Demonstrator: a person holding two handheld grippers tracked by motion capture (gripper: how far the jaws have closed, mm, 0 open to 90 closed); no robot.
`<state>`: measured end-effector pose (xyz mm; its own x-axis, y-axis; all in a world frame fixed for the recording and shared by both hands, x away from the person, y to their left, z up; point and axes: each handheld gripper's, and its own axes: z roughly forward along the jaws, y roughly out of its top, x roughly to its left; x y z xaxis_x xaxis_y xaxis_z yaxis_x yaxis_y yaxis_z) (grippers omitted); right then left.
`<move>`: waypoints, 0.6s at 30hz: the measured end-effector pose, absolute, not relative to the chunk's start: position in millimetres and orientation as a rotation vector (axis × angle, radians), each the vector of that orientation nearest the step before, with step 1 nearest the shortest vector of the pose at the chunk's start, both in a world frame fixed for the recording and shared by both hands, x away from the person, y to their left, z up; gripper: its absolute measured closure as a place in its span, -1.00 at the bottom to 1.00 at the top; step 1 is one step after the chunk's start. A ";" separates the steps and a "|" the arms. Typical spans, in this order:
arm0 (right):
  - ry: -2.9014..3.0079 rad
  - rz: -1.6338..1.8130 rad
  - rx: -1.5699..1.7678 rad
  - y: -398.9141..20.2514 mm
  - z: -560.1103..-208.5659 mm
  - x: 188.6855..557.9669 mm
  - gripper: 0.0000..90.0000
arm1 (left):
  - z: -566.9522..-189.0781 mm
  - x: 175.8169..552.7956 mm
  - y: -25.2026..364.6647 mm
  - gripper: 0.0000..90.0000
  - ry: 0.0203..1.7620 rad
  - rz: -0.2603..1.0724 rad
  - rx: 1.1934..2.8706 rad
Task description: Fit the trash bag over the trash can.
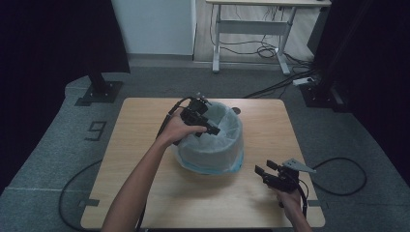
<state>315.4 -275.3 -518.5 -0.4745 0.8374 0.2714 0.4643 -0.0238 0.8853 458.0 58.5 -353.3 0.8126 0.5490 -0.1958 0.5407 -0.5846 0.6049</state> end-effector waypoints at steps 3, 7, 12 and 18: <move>1.916 1.495 1.362 -275.2 -518.4 315.3 -0.27 | -348.3 452.8 67.8 -0.41 0.792 0.041 2.265; 1.919 1.492 1.364 -274.9 -519.0 315.6 -0.27 | -343.4 443.2 80.8 -0.41 0.773 0.067 2.197; 1.922 1.486 1.365 -274.8 -519.7 316.0 -0.27 | -341.0 431.7 96.6 -0.41 0.765 0.087 2.132; 1.920 1.483 1.369 -275.4 -520.2 316.2 -0.27 | -336.7 417.2 110.7 -0.41 0.750 0.115 2.091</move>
